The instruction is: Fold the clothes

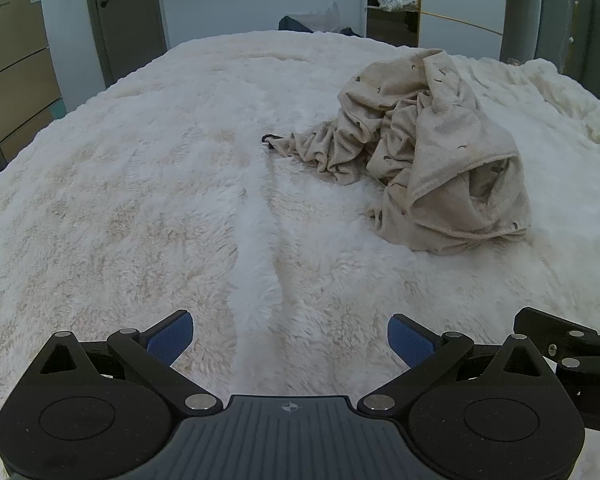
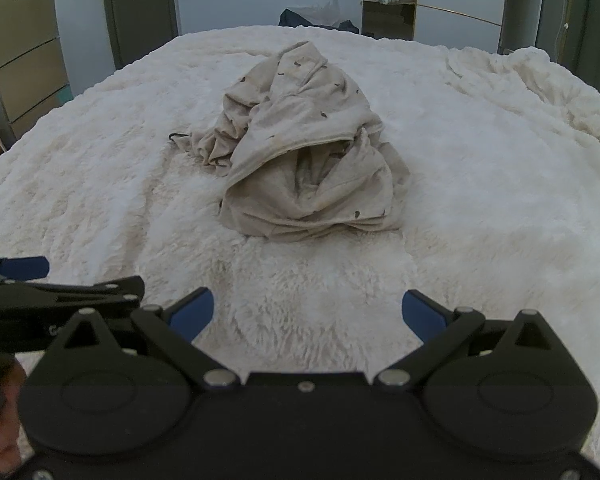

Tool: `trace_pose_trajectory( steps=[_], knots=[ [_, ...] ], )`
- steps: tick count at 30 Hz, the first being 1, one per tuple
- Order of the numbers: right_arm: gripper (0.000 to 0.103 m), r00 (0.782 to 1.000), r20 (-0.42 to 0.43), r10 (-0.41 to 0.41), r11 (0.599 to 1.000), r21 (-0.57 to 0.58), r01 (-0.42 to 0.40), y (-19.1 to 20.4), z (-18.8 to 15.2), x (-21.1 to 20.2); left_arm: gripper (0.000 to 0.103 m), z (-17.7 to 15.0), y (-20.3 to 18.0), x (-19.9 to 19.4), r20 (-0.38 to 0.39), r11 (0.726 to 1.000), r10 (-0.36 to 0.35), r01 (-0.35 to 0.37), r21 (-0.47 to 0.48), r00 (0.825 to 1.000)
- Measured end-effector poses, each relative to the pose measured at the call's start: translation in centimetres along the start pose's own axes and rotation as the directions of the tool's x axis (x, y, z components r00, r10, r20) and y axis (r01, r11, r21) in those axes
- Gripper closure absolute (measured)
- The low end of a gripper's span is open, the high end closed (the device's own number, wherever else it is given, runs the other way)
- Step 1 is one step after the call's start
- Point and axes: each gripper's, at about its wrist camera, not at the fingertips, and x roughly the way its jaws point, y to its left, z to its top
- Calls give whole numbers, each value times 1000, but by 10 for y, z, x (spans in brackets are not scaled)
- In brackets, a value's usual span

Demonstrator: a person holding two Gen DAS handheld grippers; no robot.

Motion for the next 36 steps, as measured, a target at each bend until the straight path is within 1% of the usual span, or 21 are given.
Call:
trace_pose_trajectory(
  steps=[27, 29, 36],
  knots=[
    [1, 1000, 9, -1, 1000, 2, 1, 0, -5, -2, 0, 0, -2, 2, 0, 1000, 14, -14, 18, 1000],
    [1, 1000, 10, 0, 1000, 2, 0, 0, -5, -2, 0, 1, -5, 5, -2, 1000, 25, -25, 7, 1000],
    [1, 1000, 8, 2, 1000, 3, -2, -1, -6, -3, 0, 2, -3, 8, -5, 1000, 30, -30, 1, 1000]
  ],
)
